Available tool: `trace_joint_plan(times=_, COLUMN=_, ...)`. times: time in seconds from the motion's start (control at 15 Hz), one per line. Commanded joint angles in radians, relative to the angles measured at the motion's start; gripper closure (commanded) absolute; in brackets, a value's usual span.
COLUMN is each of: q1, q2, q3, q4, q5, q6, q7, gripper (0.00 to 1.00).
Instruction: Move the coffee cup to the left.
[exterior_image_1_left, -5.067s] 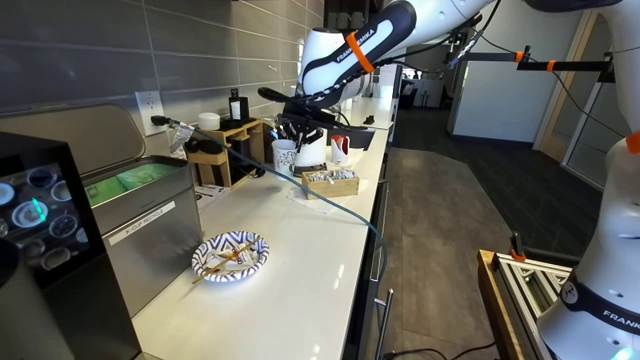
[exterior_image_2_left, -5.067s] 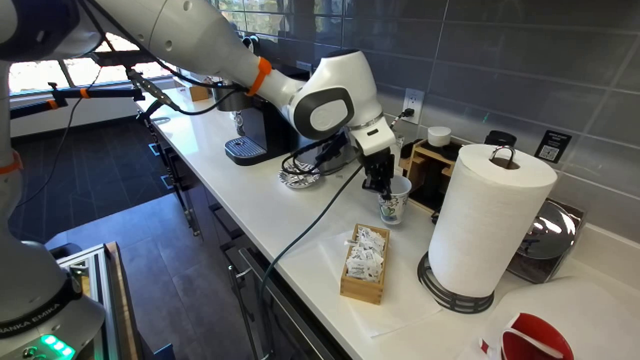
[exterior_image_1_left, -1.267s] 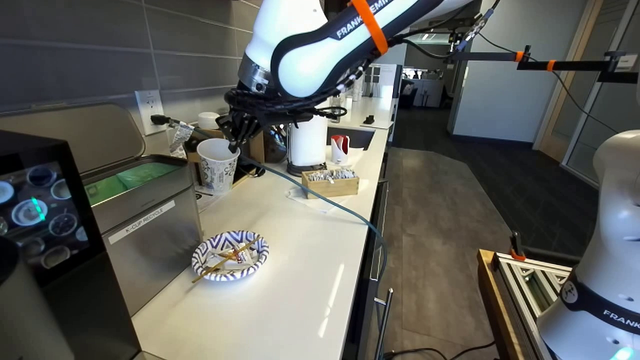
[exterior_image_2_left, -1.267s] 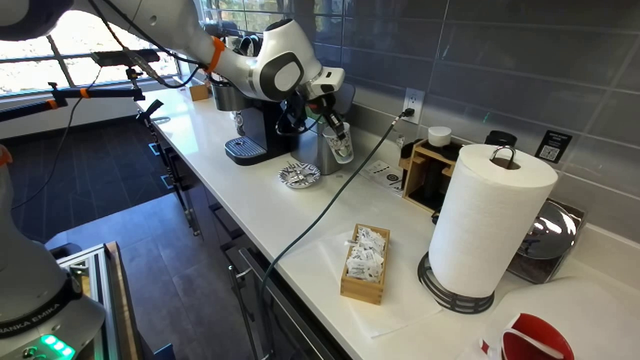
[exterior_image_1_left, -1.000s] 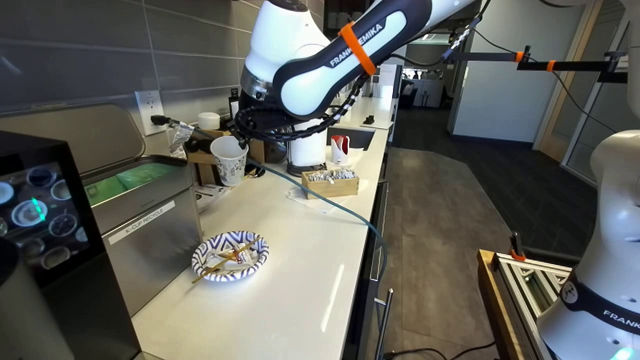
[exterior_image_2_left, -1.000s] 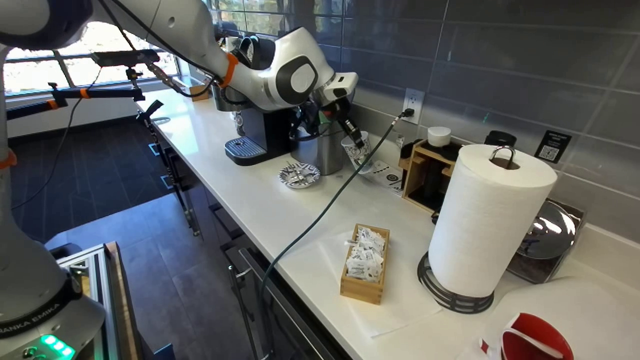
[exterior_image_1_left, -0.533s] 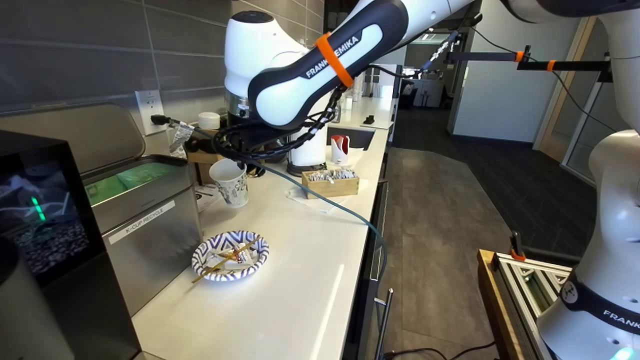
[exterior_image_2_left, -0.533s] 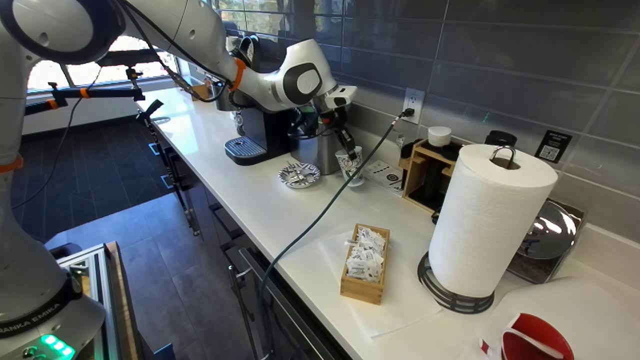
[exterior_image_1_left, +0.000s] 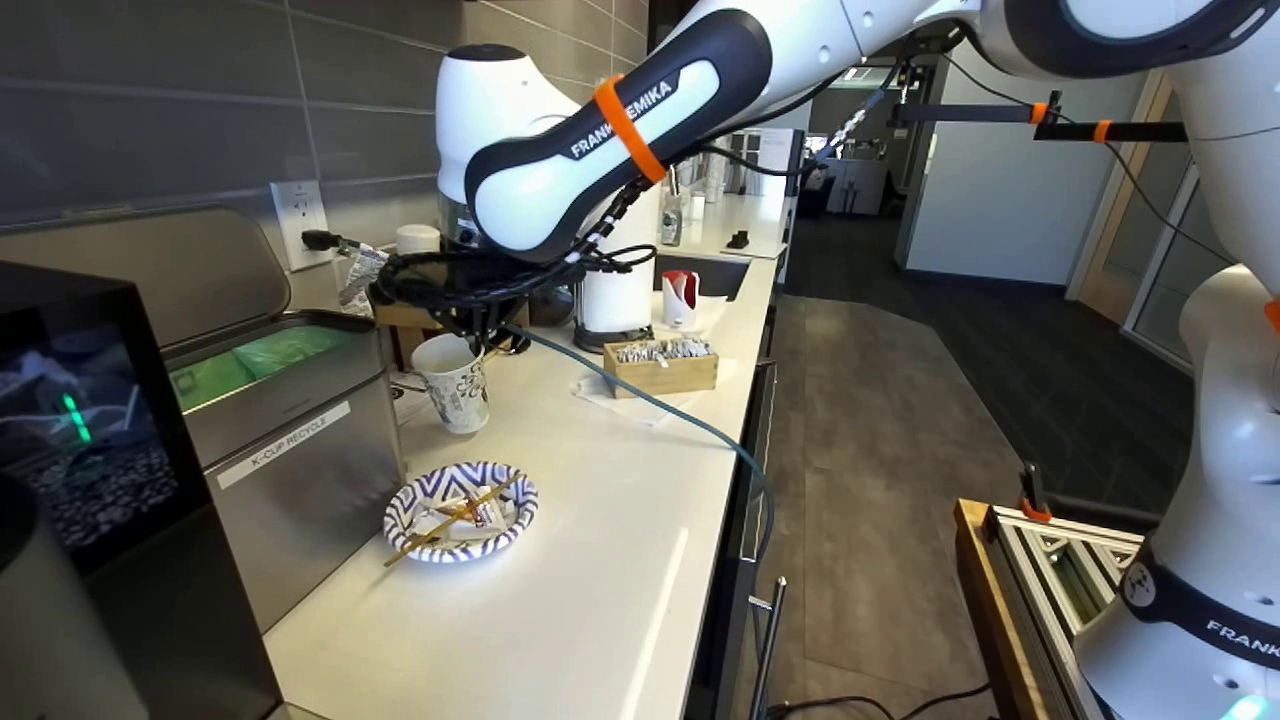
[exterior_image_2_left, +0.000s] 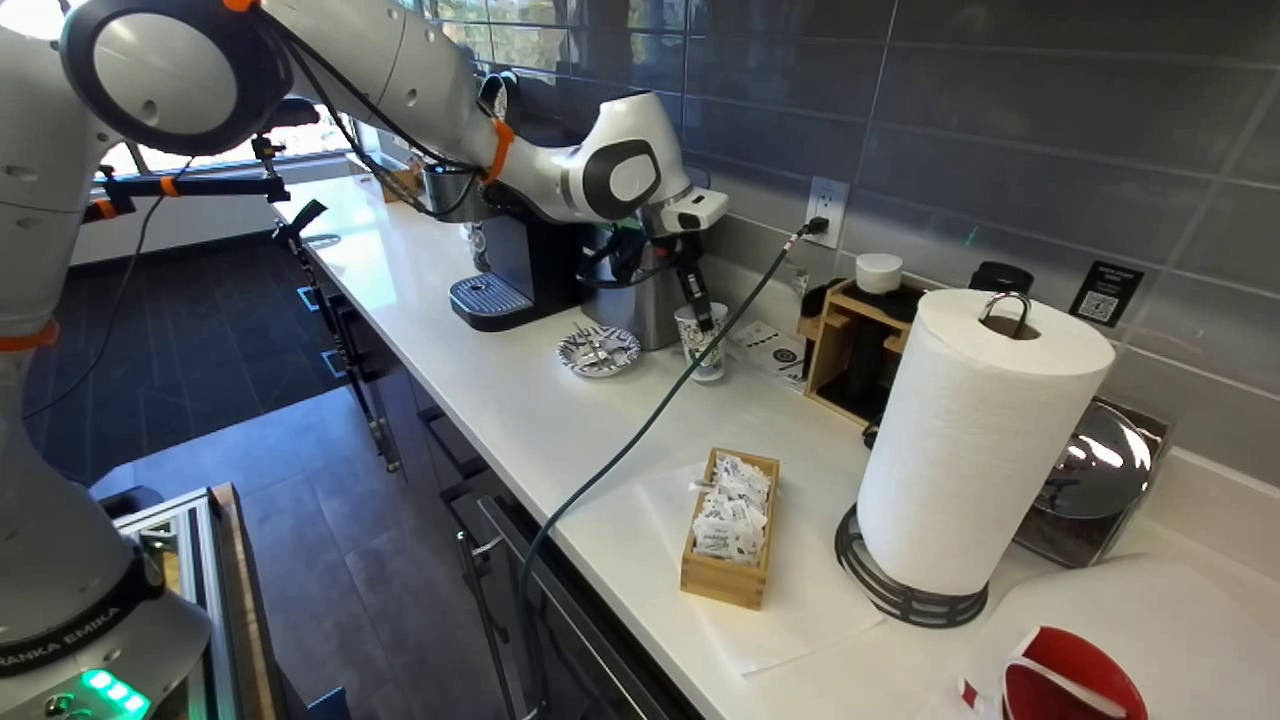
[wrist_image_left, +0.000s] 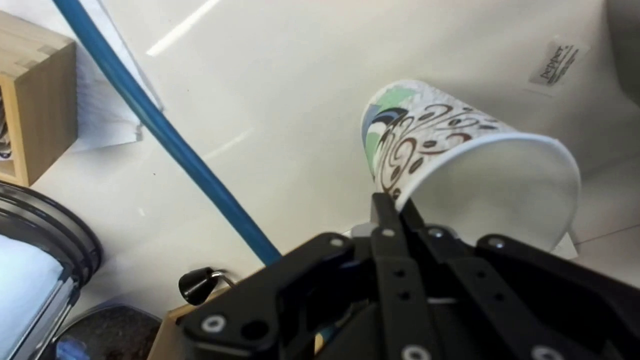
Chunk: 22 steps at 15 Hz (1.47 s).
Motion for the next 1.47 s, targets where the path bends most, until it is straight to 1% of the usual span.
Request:
trace_joint_plan(times=0.0, q1=-0.021, q2=0.059, q3=0.006, q4=0.07, q5=0.056, q6=-0.02, q7=0.042, gripper=0.71)
trace_joint_plan(times=0.07, q1=-0.024, q2=0.066, q3=0.007, q4=0.08, q5=0.066, q6=-0.02, q7=0.047, gripper=0.7)
trace_joint_plan(times=0.13, q1=-0.027, q2=0.072, q3=0.007, q4=0.089, q5=0.074, q6=-0.02, q7=0.052, gripper=0.64)
trace_joint_plan(times=0.47, q1=-0.032, q2=0.058, q3=0.01, q4=0.128, q5=0.091, q6=-0.068, q7=0.054, gripper=0.27)
trace_joint_plan(times=0.53, q1=-0.035, q2=0.046, q3=0.015, q4=0.134, q5=0.098, q6=-0.092, q7=0.044, gripper=0.18)
trace_joint_plan(times=0.67, q1=-0.031, q2=0.015, q3=0.014, q4=0.14, q5=0.08, q6=-0.163, q7=0.014, gripper=0.05)
trace_joint_plan(times=0.73, q1=-0.033, q2=-0.006, q3=0.017, q4=0.136, q5=0.072, q6=-0.197, q7=-0.011, gripper=0.0)
trace_joint_plan(times=0.87, q1=-0.048, q2=-0.048, q3=0.034, q4=0.13, q5=0.082, q6=-0.26, q7=-0.083, gripper=0.0)
trace_joint_plan(times=0.93, q1=-0.064, q2=-0.074, q3=0.051, q4=0.119, q5=0.1, q6=-0.28, q7=-0.143, gripper=0.0)
trace_joint_plan(times=1.13, q1=-0.127, q2=-0.163, q3=0.097, q4=0.072, q5=0.17, q6=-0.286, q7=-0.35, gripper=0.0)
trace_joint_plan(times=1.27, q1=-0.155, q2=-0.206, q3=0.097, q4=0.054, q5=0.191, q6=-0.306, q7=-0.422, gripper=0.0)
trace_joint_plan(times=1.4, q1=-0.173, q2=-0.249, q3=0.082, q4=0.023, q5=0.182, q6=-0.318, q7=-0.454, gripper=0.0)
